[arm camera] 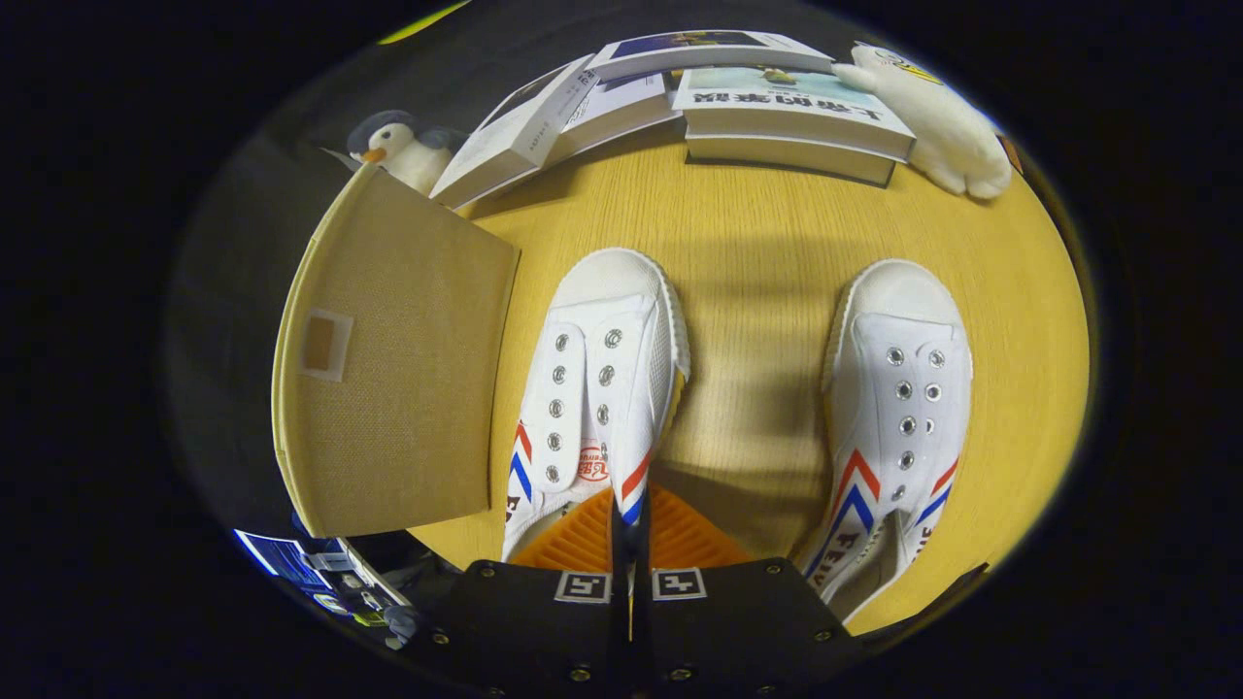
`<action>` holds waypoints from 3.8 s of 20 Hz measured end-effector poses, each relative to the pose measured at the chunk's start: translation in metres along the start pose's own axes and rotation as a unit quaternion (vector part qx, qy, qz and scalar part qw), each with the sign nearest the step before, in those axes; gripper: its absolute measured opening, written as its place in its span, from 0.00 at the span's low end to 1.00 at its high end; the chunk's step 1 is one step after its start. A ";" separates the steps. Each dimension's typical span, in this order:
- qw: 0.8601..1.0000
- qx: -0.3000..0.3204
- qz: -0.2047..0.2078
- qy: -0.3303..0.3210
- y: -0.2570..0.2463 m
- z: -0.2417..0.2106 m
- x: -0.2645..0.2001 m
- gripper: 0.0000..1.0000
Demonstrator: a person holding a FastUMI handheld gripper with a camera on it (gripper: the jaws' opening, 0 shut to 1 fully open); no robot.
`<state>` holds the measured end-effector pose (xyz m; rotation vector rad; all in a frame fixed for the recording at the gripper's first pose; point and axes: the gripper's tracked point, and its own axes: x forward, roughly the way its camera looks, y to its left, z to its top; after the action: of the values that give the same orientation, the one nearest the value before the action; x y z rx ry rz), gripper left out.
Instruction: Open the storage box then place both shoes into the box .Put the left shoe in first, then the right shoe, with the right side of both shoes facing outward in a uniform manner.
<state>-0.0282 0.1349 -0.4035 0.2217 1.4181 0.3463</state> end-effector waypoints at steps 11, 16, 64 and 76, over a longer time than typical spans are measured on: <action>0.999 -0.001 0.036 -0.037 0.060 0.026 -0.098 0.01; 0.996 -0.039 0.057 -0.052 0.113 0.051 -0.124 0.01; 0.986 -0.136 0.066 -0.066 0.197 0.088 -0.119 0.93; 0.994 -0.063 0.033 -0.088 0.086 0.064 -0.144 0.93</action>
<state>0.0099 0.1659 -0.2308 0.1906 1.2125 0.4582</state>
